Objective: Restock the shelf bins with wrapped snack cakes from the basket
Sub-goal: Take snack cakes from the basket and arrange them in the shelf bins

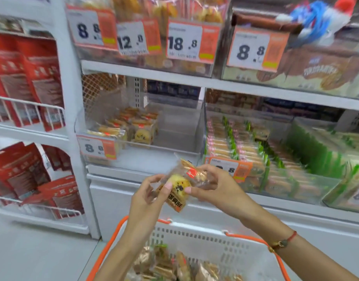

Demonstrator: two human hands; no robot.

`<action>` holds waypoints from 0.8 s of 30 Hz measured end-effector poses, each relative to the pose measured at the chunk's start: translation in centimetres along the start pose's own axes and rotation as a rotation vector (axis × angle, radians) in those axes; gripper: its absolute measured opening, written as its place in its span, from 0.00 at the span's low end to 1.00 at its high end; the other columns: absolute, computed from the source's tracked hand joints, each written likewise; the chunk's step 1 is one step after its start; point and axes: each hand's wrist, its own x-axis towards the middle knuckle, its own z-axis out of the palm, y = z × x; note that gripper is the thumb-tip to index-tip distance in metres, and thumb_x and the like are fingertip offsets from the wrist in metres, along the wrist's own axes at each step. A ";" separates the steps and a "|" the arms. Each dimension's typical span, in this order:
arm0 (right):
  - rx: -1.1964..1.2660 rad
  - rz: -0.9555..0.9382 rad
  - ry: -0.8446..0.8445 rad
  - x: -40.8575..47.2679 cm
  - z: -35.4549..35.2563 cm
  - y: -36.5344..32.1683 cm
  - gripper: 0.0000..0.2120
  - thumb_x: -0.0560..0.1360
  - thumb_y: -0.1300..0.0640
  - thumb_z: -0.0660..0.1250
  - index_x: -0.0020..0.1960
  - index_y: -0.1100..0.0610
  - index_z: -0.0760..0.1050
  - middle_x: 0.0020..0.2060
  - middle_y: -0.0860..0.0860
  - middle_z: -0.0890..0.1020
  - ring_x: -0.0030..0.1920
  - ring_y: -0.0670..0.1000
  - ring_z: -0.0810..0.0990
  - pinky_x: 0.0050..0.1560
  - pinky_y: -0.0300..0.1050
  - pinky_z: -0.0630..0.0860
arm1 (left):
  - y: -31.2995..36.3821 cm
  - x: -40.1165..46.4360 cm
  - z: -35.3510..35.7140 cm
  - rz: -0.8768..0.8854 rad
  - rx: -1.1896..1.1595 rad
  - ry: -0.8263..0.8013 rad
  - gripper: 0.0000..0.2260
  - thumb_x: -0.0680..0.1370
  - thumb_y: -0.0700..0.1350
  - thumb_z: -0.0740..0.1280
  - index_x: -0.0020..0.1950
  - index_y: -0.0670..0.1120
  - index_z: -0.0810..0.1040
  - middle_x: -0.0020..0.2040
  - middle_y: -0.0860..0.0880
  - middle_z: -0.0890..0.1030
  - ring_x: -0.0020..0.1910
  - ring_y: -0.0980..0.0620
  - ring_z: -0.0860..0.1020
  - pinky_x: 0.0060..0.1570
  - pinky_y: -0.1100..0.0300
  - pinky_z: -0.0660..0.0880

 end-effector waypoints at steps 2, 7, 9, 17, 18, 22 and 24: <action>-0.001 -0.056 0.018 1.6 0.9 -1.7 0.13 0.70 0.60 0.75 0.52 0.52 0.75 0.48 0.51 0.83 0.40 0.48 0.82 0.42 0.44 0.80 | 1.8 1.1 -0.6 0.090 0.011 0.051 0.05 0.76 0.45 0.67 0.51 0.50 0.78 0.37 0.59 0.83 0.37 0.66 0.79 0.34 0.76 0.71; 0.104 -0.119 -0.009 6.8 2.0 -6.3 0.11 0.72 0.64 0.72 0.51 0.56 0.74 0.46 0.55 0.81 0.39 0.48 0.81 0.41 0.41 0.82 | 5.2 7.7 -4.5 0.394 0.273 0.316 0.05 0.80 0.48 0.64 0.47 0.56 0.78 0.46 0.54 0.81 0.48 0.56 0.78 0.50 0.62 0.72; 0.063 -0.122 0.048 9.4 2.0 -7.8 0.13 0.73 0.64 0.72 0.55 0.59 0.73 0.47 0.56 0.81 0.40 0.49 0.81 0.40 0.41 0.82 | 5.6 10.9 -7.1 0.519 0.565 0.496 0.04 0.79 0.45 0.65 0.52 0.52 0.78 0.53 0.49 0.79 0.54 0.47 0.76 0.55 0.53 0.71; -0.660 -0.118 0.107 20.4 4.4 -6.7 0.24 0.73 0.57 0.71 0.67 0.56 0.69 0.58 0.53 0.78 0.56 0.55 0.78 0.56 0.51 0.77 | 2.5 16.4 -12.9 0.343 0.985 0.598 0.29 0.79 0.48 0.63 0.76 0.40 0.57 0.76 0.41 0.58 0.74 0.42 0.58 0.70 0.46 0.60; -0.694 -0.081 0.084 21.5 5.0 -5.9 0.23 0.73 0.57 0.72 0.66 0.56 0.70 0.58 0.54 0.78 0.56 0.56 0.78 0.55 0.50 0.77 | 2.2 16.4 -12.7 0.351 0.972 0.606 0.29 0.79 0.49 0.62 0.76 0.40 0.56 0.76 0.42 0.58 0.74 0.43 0.57 0.70 0.46 0.60; -0.799 -0.010 0.043 24.1 7.5 -2.9 0.17 0.71 0.52 0.72 0.56 0.58 0.74 0.53 0.56 0.80 0.55 0.59 0.78 0.51 0.49 0.76 | 1.6 16.4 -12.6 0.360 0.924 0.620 0.28 0.80 0.51 0.60 0.76 0.42 0.57 0.76 0.45 0.58 0.73 0.45 0.58 0.68 0.45 0.65; -0.895 -0.073 0.052 24.2 8.1 -2.8 0.18 0.72 0.47 0.71 0.54 0.59 0.74 0.53 0.57 0.80 0.55 0.61 0.78 0.51 0.50 0.75 | 1.5 16.3 -12.6 0.361 0.911 0.619 0.28 0.80 0.53 0.60 0.76 0.43 0.57 0.75 0.46 0.58 0.72 0.46 0.59 0.66 0.46 0.66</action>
